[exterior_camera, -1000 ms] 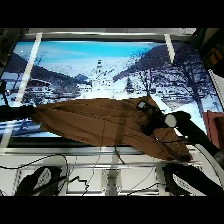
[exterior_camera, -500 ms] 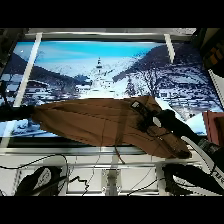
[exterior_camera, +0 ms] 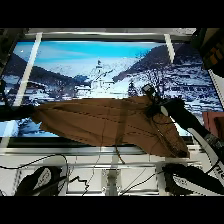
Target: Fold the clothes and pants, and hang the long-sleeved shirts on hangers.
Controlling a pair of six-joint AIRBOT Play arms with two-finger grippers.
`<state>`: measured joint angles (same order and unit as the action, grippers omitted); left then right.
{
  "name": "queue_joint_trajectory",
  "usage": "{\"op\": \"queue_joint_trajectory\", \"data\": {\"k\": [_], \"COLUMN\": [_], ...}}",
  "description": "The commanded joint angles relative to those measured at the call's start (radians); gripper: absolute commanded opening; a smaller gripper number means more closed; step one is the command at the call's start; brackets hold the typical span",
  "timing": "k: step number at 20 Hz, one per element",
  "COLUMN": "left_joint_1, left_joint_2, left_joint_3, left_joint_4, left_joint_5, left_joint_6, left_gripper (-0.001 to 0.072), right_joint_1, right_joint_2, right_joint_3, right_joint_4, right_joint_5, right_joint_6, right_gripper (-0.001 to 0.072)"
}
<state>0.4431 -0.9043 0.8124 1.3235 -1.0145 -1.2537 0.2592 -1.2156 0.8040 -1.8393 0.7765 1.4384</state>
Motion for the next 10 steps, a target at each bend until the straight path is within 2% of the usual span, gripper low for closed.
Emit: {"op": "queue_joint_trajectory", "data": {"k": [1,5,8,10], "left_joint_1": [0.000,0.000,0.000,0.000], "left_joint_2": [-0.001,-0.001,-0.001,-0.001], "left_joint_3": [0.000,0.000,0.000,0.000], "left_joint_4": [0.000,-0.001,-0.001,-0.001], "left_joint_5": [0.001,0.063,0.204,0.308], "left_joint_6": [0.000,0.000,-0.006,-0.060], "left_gripper": [0.0025,0.0025,0.0025,0.0025], "right_joint_1": [-0.074,-0.074,-0.117,-0.176], "right_joint_2": [0.000,0.000,0.000,0.000], "right_joint_3": [0.008,0.037,0.147,0.254], "right_joint_4": [0.005,-0.004,-0.020,-0.019], "right_joint_5": [0.057,0.022,-0.047,-0.102], "right_joint_6": [0.029,0.039,0.057,0.097], "right_gripper": [0.0048,0.0036,0.0035,0.0035]}}
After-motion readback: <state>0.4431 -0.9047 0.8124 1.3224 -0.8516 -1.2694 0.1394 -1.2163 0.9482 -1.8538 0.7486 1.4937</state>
